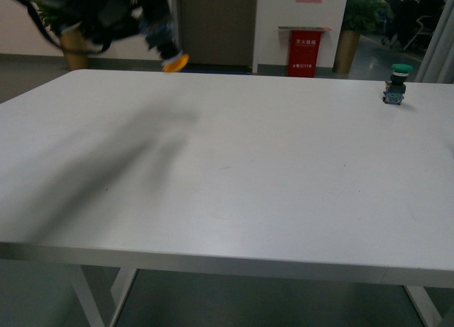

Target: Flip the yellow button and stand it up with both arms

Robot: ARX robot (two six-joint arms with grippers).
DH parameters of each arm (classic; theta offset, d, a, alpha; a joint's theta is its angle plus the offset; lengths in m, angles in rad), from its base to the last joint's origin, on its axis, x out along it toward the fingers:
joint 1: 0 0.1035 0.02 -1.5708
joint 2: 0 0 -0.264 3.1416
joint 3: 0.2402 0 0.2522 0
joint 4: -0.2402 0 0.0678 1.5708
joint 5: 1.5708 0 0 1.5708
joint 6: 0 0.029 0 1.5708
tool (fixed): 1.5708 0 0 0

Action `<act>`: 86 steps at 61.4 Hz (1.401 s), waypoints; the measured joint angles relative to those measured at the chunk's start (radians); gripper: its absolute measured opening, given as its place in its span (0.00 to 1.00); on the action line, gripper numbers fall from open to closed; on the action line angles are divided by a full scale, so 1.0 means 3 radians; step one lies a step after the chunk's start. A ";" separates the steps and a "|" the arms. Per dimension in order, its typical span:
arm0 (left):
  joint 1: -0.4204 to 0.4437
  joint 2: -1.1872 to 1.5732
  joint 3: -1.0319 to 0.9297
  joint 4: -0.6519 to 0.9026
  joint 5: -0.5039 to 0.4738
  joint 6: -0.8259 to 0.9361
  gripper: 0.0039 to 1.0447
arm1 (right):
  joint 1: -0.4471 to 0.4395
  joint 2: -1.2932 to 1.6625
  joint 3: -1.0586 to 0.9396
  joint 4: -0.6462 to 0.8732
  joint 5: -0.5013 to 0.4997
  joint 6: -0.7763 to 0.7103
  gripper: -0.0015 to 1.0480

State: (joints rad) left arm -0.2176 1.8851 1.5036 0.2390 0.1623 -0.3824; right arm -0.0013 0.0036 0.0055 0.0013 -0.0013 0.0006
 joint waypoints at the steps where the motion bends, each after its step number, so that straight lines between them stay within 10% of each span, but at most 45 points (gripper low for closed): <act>1: -0.0028 -0.0019 0.0057 0.0067 0.0125 -0.0135 0.35 | 0.0000 0.0000 0.0000 0.0000 0.0000 0.0000 0.93; 31: -0.0469 0.0593 0.0281 0.1680 0.1367 -0.2639 0.35 | 0.0000 0.0000 0.0000 0.0000 -0.0001 0.0000 0.93; 57: -0.0623 0.0936 0.0225 0.2597 0.1381 -0.3827 0.35 | 0.0000 0.0001 0.0000 -0.0001 -0.0003 0.0003 0.93; 64: -0.0645 0.0987 0.0243 0.2538 0.1406 -0.3849 0.35 | -0.0056 0.0623 0.0338 -0.0504 -0.0549 0.0539 0.93; 86: -0.0749 0.1043 0.0314 0.2536 0.1385 -0.3862 0.35 | -0.0694 0.3118 0.2579 0.0743 -0.1915 0.2672 0.93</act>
State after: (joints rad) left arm -0.4423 2.1979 1.5978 0.9997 0.5777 -1.5410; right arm -0.2096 0.9390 0.7792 0.2241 -0.5758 0.8021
